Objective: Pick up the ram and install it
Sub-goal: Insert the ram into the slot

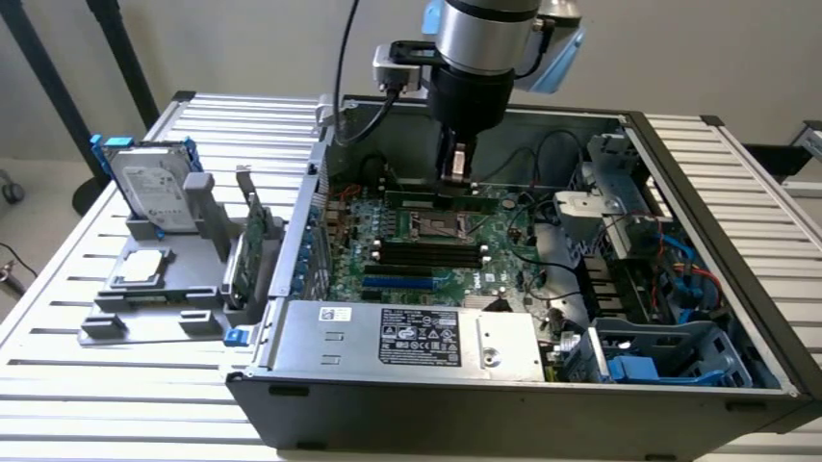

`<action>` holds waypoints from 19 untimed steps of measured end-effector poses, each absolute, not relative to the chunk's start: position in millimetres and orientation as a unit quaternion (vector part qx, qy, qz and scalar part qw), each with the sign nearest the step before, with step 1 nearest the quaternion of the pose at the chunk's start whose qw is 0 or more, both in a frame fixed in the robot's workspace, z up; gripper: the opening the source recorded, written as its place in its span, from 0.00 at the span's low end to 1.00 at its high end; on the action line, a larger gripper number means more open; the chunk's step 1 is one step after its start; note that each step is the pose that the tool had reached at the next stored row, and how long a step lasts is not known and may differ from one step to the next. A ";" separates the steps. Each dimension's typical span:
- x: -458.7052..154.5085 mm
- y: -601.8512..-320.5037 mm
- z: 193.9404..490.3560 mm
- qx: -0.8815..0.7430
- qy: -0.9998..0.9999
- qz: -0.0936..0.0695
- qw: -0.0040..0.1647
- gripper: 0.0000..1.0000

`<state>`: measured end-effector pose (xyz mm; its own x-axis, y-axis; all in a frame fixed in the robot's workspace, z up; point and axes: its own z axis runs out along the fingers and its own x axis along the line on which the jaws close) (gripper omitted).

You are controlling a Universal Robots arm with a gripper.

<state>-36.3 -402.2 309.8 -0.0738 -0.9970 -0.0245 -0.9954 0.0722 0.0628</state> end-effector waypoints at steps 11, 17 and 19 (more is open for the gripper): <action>-39.3 -408.7 289.7 0.674 -0.738 -0.032 0.012 0.14; -39.3 -408.7 278.9 0.674 -0.738 -0.031 0.012 0.14; -39.3 -408.7 275.2 0.674 -0.738 -0.031 0.011 0.14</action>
<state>-39.3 -408.7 275.2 -0.0918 -0.9955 -0.0249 -0.9941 0.0902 0.0604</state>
